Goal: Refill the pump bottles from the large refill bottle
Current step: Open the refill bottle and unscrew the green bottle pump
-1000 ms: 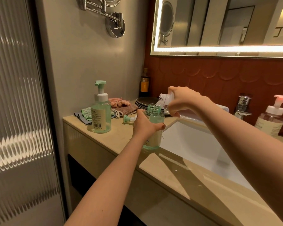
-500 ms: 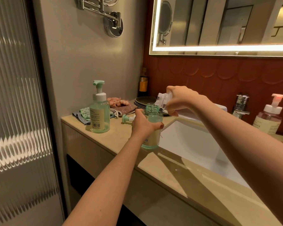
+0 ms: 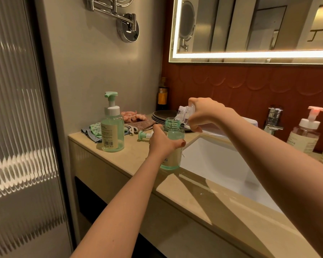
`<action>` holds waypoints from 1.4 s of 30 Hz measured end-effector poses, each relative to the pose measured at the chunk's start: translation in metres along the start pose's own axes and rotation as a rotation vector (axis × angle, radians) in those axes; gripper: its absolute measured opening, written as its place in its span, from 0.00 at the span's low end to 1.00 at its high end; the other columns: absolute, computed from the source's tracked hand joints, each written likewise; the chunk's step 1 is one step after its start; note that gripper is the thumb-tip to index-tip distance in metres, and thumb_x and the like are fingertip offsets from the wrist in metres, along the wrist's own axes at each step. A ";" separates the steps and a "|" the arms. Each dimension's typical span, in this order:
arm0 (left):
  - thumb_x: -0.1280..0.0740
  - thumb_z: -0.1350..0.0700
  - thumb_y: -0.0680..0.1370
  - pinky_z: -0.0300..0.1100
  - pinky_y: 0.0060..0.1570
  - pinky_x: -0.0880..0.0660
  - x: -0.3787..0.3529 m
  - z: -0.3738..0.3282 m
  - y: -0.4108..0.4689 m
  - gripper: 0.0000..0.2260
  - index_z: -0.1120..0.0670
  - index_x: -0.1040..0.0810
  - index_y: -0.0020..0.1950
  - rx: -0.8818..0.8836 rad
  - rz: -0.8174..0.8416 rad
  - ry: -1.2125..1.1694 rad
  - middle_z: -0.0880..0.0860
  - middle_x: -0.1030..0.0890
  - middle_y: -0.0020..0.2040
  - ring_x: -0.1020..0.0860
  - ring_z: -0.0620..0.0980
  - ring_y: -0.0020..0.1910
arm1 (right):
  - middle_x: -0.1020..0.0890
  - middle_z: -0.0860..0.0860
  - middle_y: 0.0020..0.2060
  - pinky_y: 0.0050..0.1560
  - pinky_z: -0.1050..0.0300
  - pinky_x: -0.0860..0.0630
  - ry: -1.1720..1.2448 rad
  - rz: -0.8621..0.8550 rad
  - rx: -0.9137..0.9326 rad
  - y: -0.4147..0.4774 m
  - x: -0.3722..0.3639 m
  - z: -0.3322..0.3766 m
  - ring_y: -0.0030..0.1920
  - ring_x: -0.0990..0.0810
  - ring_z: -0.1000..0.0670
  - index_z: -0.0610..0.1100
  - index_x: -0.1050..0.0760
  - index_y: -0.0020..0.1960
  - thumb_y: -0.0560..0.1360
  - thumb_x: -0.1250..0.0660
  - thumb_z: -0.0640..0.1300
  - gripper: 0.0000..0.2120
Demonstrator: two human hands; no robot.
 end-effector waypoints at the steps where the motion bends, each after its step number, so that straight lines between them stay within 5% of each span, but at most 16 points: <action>1: 0.24 0.53 0.69 0.44 0.51 0.31 0.000 0.000 0.000 0.36 0.55 0.42 0.69 -0.001 0.000 -0.004 0.55 0.30 0.65 0.30 0.55 0.63 | 0.28 0.49 0.43 0.33 0.60 0.37 0.001 0.003 -0.001 -0.001 0.000 0.000 0.45 0.29 0.46 0.47 0.35 0.52 0.60 0.30 0.37 0.23; 42: 0.24 0.53 0.69 0.43 0.49 0.32 0.000 0.000 -0.001 0.35 0.56 0.41 0.68 -0.009 -0.005 -0.009 0.55 0.29 0.65 0.30 0.55 0.63 | 0.29 0.50 0.40 0.32 0.60 0.37 -0.011 -0.006 0.000 -0.002 0.000 0.002 0.44 0.29 0.47 0.47 0.34 0.53 0.61 0.30 0.37 0.24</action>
Point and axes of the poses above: each hand's wrist, its own y-axis towards the middle knuckle, its own x-axis out of the back of the hand, z = x × y, the point moved 1 cm from there along y, towards the middle knuckle
